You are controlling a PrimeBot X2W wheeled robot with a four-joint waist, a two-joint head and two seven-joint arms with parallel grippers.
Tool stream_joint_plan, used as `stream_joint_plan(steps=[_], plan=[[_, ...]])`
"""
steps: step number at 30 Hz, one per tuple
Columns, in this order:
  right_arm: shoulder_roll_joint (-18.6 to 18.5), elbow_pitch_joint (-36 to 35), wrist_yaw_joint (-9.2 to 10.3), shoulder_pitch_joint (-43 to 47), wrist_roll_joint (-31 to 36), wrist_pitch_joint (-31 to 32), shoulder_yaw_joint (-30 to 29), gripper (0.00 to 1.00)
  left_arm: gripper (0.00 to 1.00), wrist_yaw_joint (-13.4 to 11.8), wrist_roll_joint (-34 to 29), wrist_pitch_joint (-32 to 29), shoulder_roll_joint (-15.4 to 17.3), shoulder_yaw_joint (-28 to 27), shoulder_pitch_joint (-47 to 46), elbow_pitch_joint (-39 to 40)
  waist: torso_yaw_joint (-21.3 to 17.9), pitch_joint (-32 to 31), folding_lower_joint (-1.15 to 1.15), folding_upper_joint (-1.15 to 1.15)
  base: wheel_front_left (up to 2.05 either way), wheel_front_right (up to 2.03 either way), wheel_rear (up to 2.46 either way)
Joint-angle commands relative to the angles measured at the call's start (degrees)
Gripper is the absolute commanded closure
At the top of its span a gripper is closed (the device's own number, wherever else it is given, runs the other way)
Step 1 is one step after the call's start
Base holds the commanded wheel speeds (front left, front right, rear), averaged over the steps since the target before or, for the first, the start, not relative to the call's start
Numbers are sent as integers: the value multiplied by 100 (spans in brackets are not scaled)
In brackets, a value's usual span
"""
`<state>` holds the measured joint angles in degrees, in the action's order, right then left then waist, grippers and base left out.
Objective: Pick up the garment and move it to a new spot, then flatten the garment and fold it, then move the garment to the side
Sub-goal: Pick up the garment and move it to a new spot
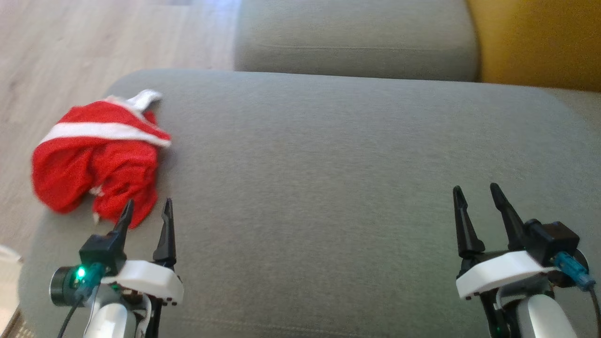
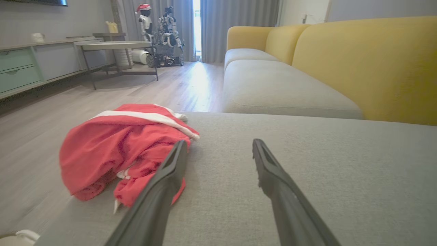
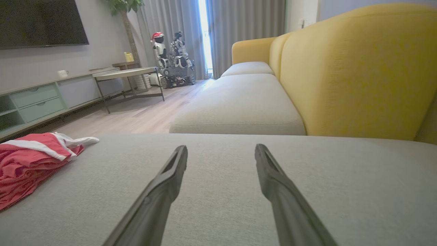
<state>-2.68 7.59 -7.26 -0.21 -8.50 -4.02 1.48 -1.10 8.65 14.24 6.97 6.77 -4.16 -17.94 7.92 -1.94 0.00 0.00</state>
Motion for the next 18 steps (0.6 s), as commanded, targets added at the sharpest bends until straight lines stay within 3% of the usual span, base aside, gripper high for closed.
stream_joint_plan(steps=[1,10,18], plan=[[-21,-244,-23,-94,20,5,156,0,0,-30,-18,75,92,-209,-320,193,328,7,0,0,0,0,0],[-21,-418,-23,-60,100,60,402,0,0,-62,-5,75,159,-386,-278,233,1332,7,0,0,0,0,0],[-21,-504,-23,-81,115,104,631,0,0,-121,36,75,216,-594,-136,300,1792,-36,0,0,0,0,0]])
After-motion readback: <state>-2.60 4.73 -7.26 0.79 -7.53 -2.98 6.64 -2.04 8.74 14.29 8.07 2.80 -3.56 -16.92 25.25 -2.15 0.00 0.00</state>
